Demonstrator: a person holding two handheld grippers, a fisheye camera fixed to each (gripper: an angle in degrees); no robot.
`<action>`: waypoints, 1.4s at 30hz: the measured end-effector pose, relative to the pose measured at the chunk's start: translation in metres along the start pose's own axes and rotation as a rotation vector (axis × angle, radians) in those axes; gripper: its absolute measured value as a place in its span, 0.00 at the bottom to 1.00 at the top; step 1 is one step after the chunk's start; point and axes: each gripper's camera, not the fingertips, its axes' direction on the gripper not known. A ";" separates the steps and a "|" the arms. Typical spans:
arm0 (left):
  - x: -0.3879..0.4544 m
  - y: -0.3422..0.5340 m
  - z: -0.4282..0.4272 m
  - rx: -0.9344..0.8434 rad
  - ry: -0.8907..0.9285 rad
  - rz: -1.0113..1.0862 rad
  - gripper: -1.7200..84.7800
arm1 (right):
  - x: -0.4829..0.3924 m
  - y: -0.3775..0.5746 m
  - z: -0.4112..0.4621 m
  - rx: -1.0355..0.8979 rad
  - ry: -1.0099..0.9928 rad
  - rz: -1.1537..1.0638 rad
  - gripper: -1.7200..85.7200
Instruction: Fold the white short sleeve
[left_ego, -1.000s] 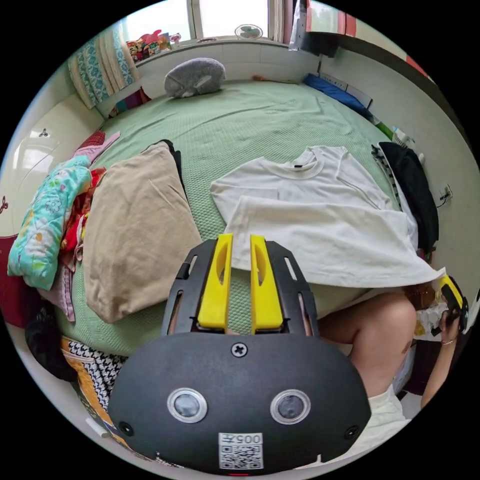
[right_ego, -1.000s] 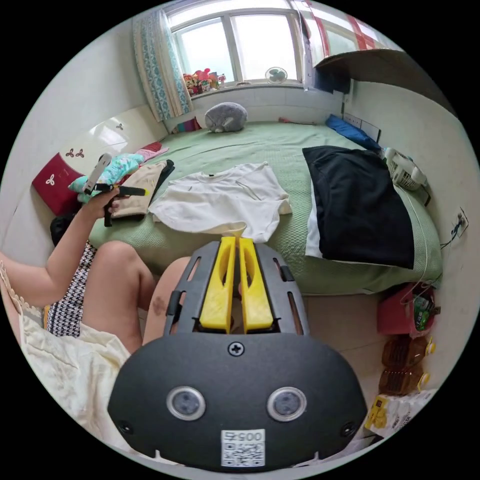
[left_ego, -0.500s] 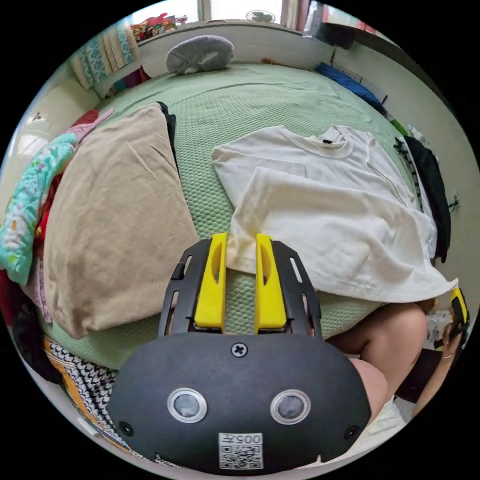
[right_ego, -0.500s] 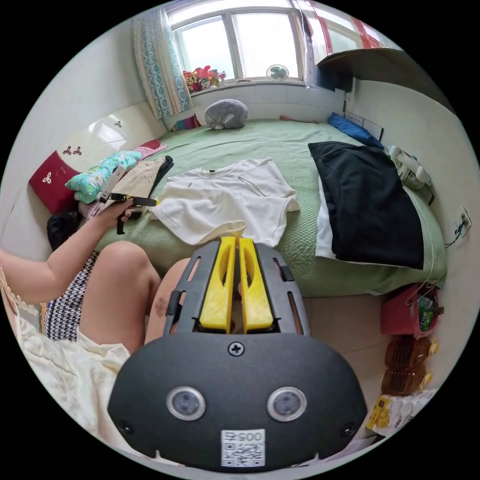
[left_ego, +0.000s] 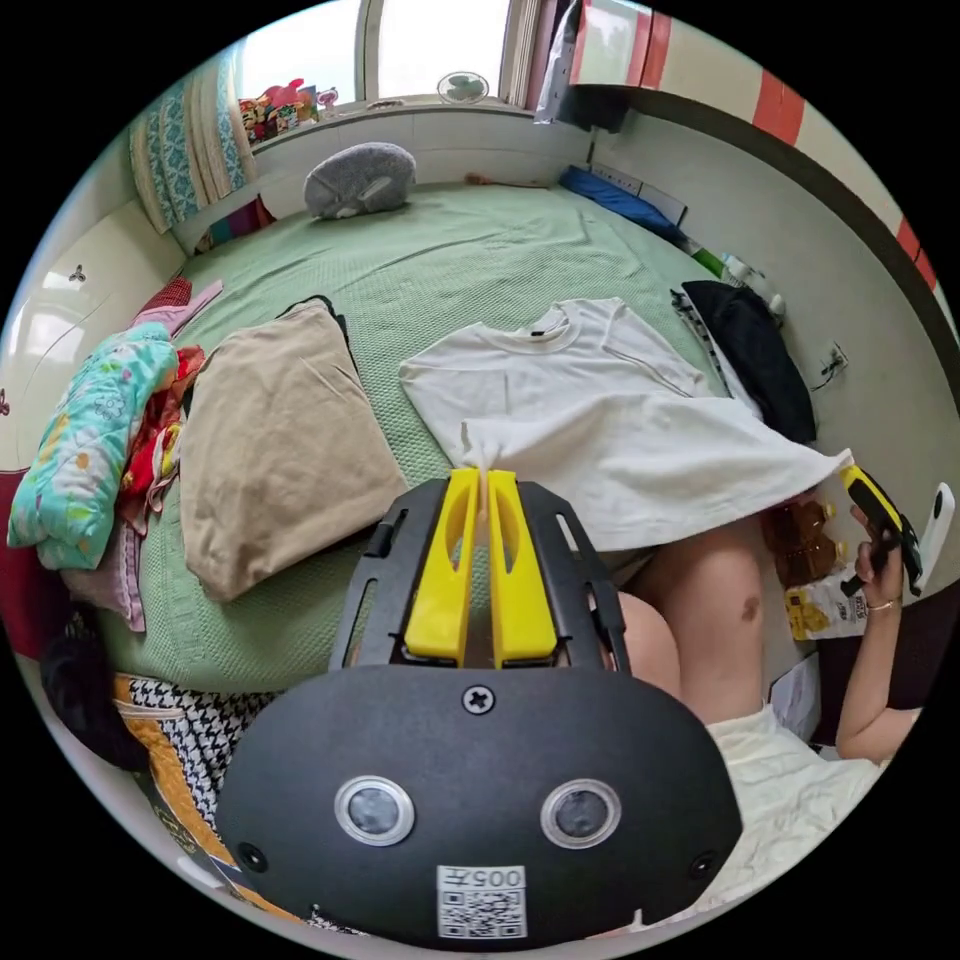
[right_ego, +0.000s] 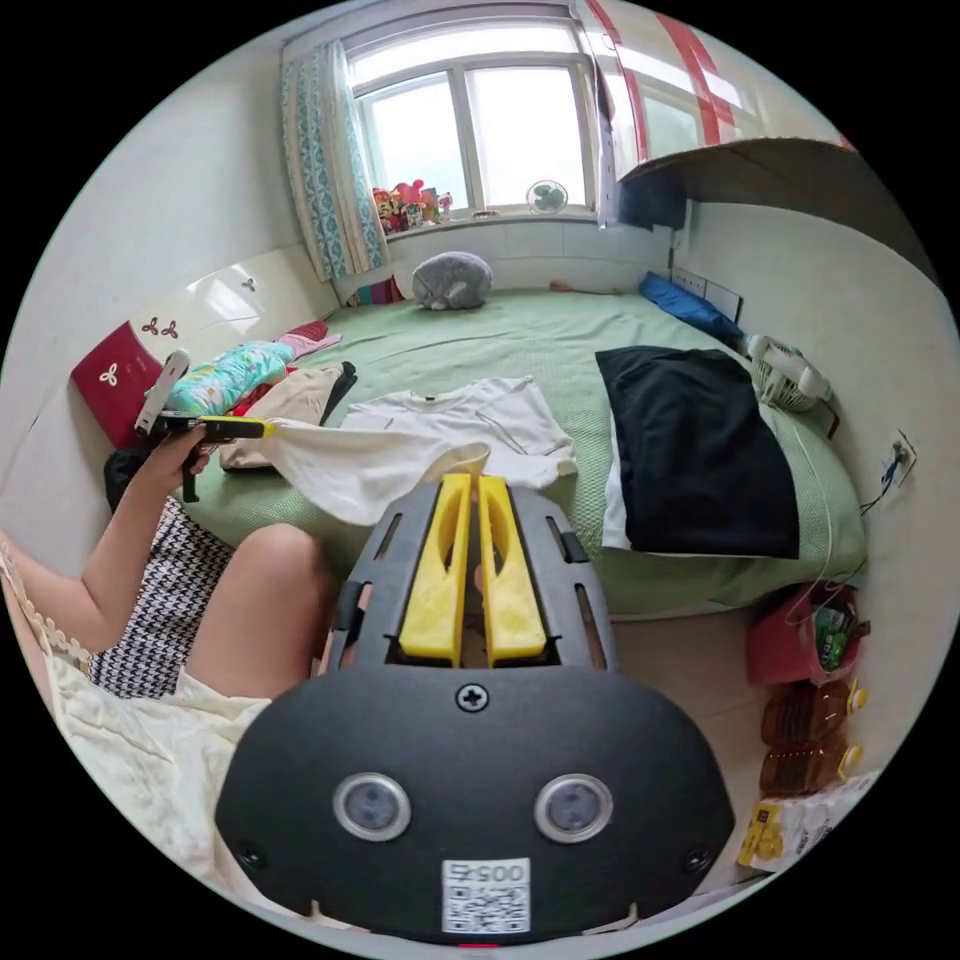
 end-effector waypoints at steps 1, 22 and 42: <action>0.001 0.004 -0.009 0.005 0.012 0.002 0.03 | 0.000 0.000 -0.006 0.002 0.004 0.002 0.00; 0.040 0.185 -0.030 -0.328 0.059 -0.045 0.03 | 0.032 0.052 0.009 -0.426 -0.061 0.032 0.01; 0.054 -0.011 0.121 -0.079 -0.136 0.094 0.15 | -0.005 -0.092 0.227 -0.194 0.019 -0.231 0.09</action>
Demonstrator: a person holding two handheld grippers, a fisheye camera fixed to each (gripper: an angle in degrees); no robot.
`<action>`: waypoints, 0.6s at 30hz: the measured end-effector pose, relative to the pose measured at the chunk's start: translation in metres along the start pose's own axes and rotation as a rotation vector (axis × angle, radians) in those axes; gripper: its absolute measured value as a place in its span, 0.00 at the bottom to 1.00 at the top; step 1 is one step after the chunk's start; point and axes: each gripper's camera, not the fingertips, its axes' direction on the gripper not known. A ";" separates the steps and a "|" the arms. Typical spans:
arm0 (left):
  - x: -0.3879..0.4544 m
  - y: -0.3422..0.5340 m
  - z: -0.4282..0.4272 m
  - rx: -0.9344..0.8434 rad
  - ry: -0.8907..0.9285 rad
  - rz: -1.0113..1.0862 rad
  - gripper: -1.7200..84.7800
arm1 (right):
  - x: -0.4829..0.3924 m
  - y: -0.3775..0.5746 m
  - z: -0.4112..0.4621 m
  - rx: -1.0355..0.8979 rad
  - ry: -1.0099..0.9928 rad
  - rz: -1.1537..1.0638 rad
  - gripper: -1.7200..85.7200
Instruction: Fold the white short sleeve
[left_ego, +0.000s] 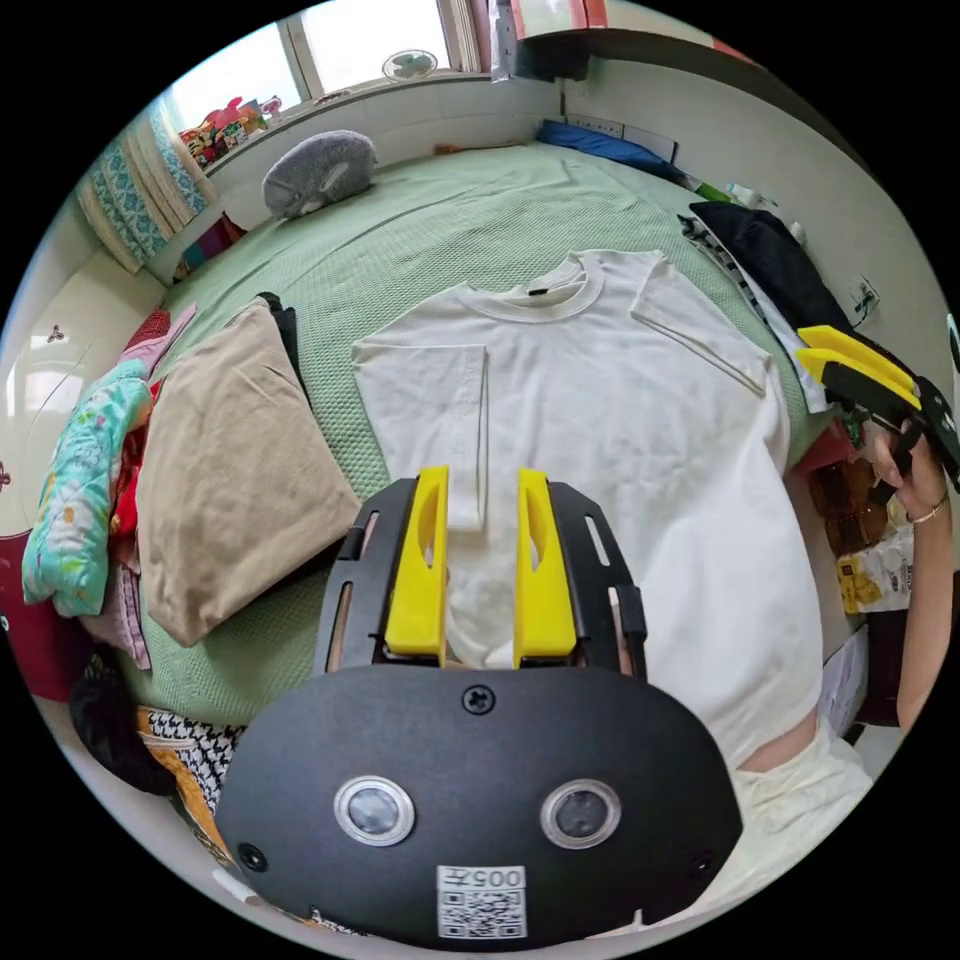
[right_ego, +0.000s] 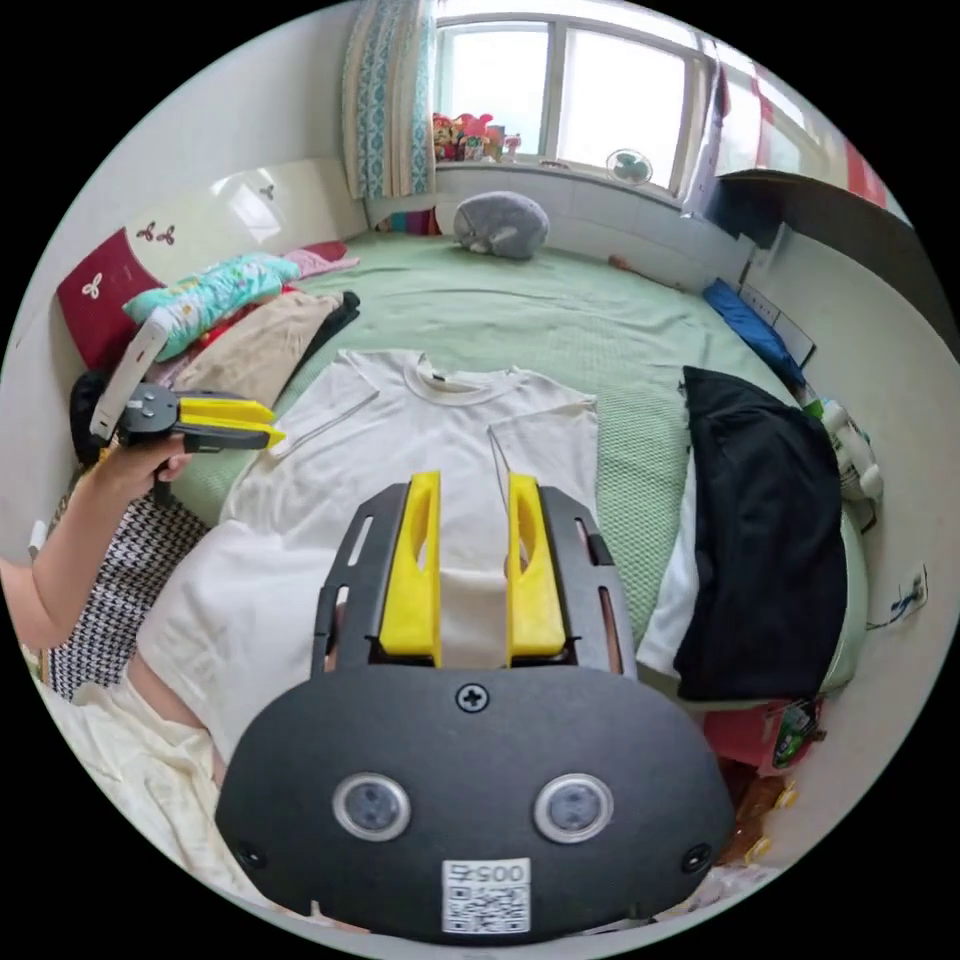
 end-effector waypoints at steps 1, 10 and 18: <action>0.000 -0.002 0.004 0.000 -0.002 -0.001 0.15 | 0.001 -0.005 0.011 -0.022 -0.005 -0.011 0.09; -0.025 -0.011 0.066 -0.041 0.064 -0.060 0.15 | 0.033 -0.033 0.120 -0.171 0.113 -0.012 0.07; -0.048 -0.010 0.085 -0.046 0.141 -0.081 0.15 | 0.095 -0.056 0.102 -0.073 0.039 0.151 0.00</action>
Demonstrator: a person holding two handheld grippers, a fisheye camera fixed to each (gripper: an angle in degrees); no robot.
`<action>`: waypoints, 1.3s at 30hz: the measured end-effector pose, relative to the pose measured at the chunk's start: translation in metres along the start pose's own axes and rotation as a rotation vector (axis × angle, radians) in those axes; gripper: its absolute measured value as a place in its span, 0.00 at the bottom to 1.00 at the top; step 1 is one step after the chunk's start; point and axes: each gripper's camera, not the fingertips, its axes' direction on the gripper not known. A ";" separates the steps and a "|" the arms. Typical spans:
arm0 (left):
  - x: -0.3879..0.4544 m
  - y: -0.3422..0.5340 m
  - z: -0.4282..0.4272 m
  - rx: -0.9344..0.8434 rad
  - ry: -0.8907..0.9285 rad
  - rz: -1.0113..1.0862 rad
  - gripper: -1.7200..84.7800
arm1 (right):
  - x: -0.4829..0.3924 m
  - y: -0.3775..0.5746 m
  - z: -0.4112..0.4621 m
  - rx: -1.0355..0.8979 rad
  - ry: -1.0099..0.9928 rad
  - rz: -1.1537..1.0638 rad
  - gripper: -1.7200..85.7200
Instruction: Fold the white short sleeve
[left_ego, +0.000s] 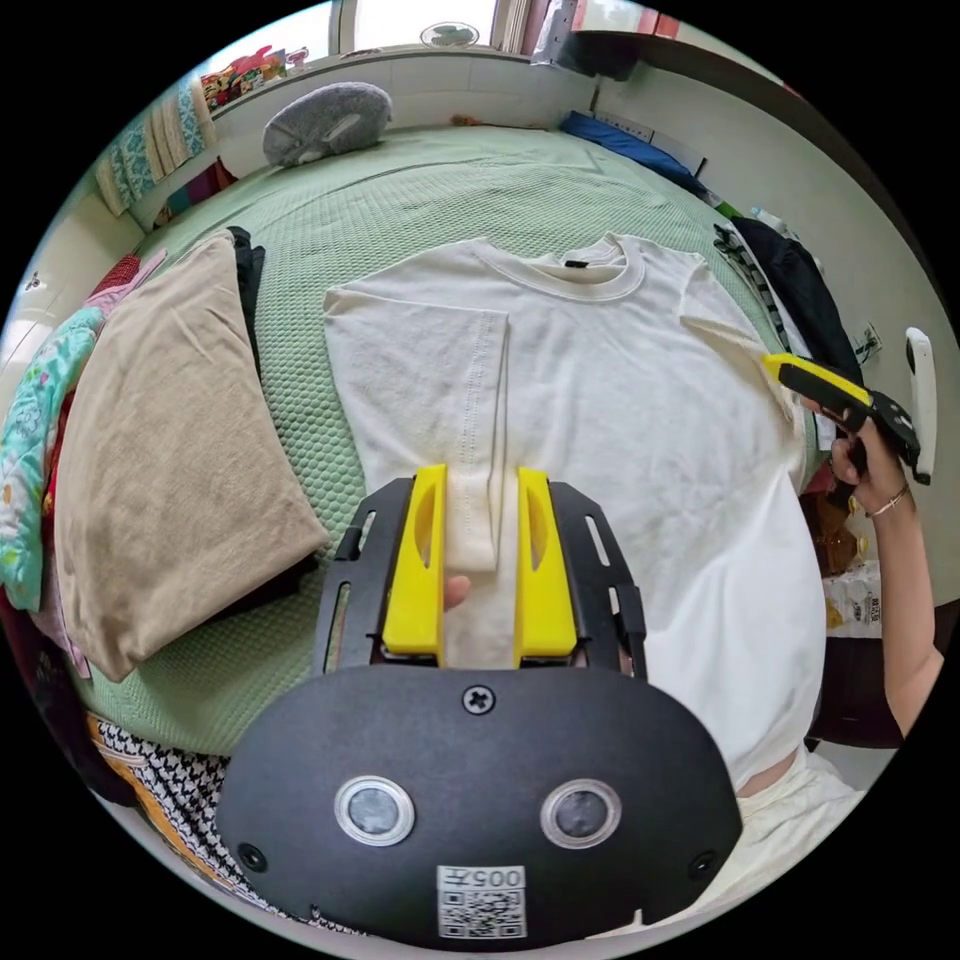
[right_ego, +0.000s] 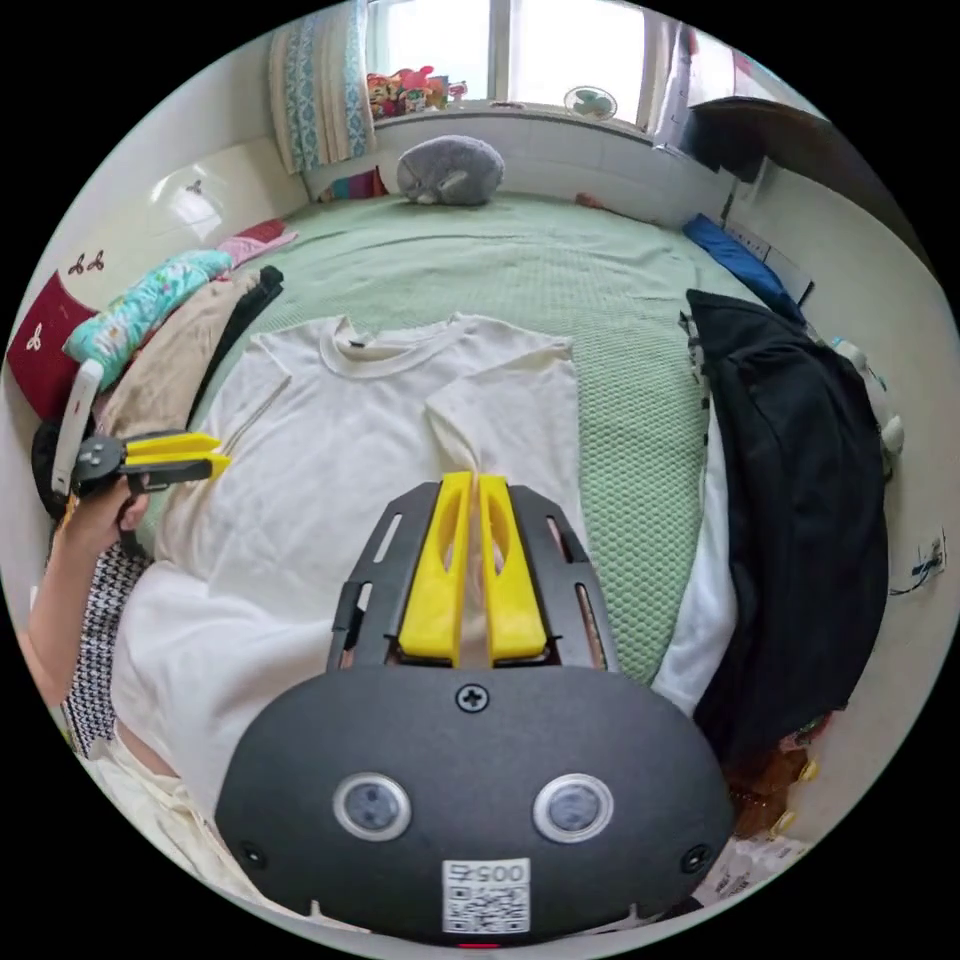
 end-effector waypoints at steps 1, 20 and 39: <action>0.000 0.000 0.001 0.000 -0.004 0.002 0.15 | 0.008 -0.005 -0.004 0.005 0.011 0.016 0.00; -0.037 -0.004 0.015 0.008 -0.018 -0.054 0.13 | 0.054 0.016 -0.019 -0.013 -0.109 0.144 0.01; -0.153 -0.005 -0.050 0.078 0.170 -0.148 0.03 | 0.015 0.007 0.074 -0.154 -0.017 0.070 0.01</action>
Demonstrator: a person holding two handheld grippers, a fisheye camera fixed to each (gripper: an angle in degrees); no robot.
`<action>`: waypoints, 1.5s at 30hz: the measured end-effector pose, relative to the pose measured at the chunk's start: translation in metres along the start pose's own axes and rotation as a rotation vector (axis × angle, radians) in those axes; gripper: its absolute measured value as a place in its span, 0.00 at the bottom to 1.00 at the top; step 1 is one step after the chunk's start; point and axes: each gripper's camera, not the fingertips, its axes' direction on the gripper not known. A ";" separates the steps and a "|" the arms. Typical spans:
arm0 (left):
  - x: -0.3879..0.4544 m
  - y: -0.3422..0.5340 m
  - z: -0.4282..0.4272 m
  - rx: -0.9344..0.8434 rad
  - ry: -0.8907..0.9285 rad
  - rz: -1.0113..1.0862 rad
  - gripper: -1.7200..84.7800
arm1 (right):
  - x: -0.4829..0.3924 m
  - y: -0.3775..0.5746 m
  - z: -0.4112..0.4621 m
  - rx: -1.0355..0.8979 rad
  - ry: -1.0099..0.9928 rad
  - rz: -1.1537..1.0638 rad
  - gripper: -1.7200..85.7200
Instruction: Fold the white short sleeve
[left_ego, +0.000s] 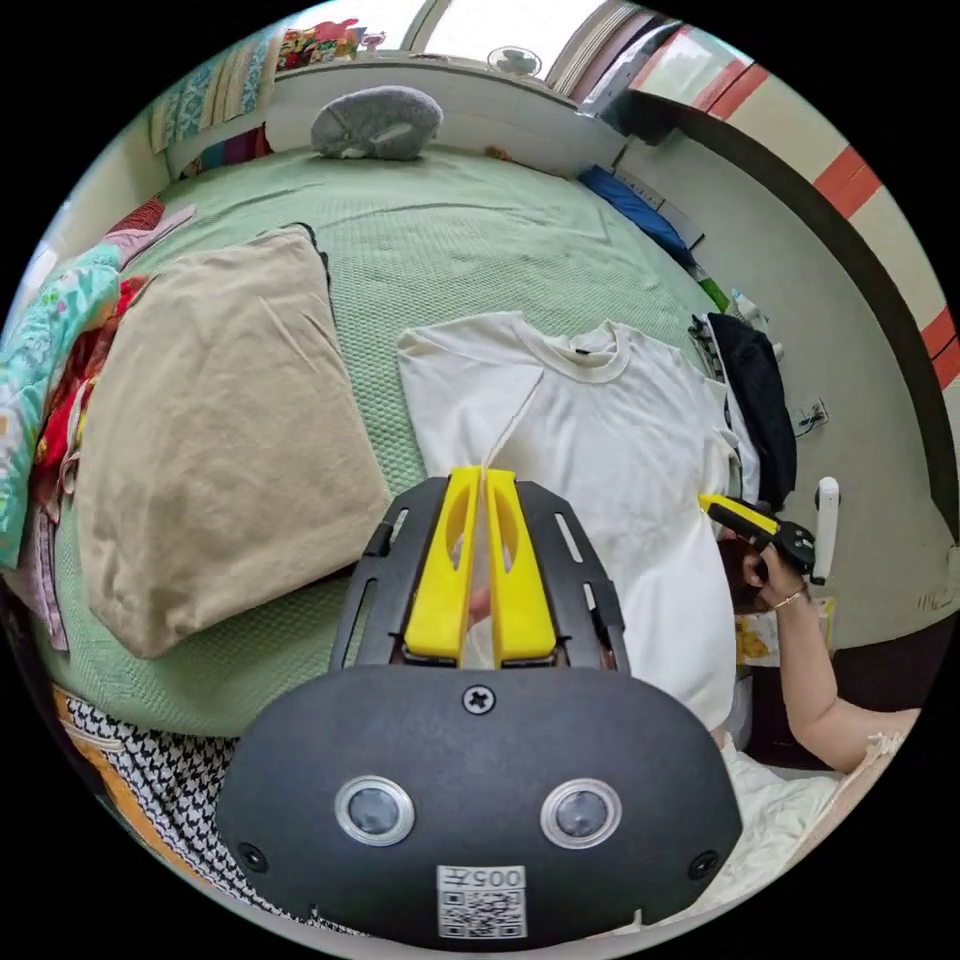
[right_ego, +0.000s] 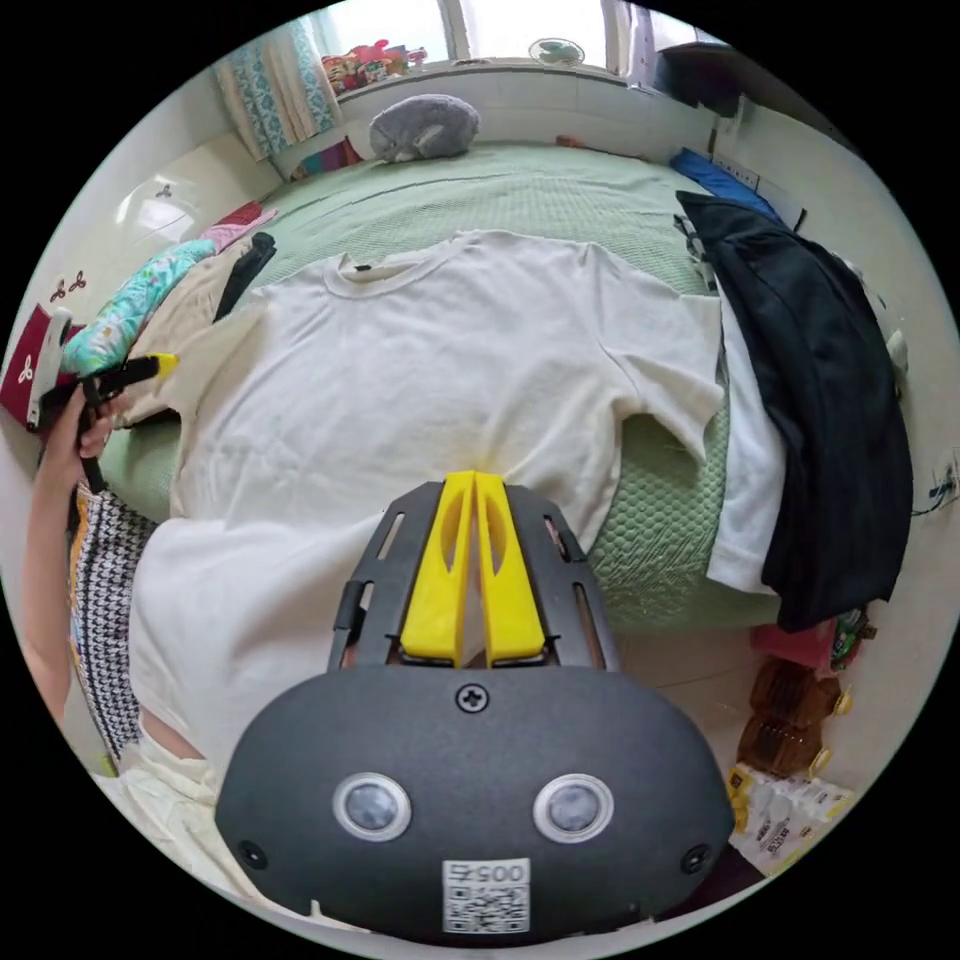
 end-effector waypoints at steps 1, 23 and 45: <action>-0.007 0.000 -0.007 0.011 -0.022 -0.019 0.02 | -0.002 -0.001 0.001 -0.001 0.015 -0.007 0.01; 0.047 -0.030 0.051 -0.027 -0.014 0.091 0.02 | -0.009 -0.032 0.025 -0.077 0.043 -0.037 0.00; 0.065 -0.047 0.041 0.056 -0.313 0.033 0.02 | -0.027 -0.036 0.008 -0.054 0.063 -0.032 0.01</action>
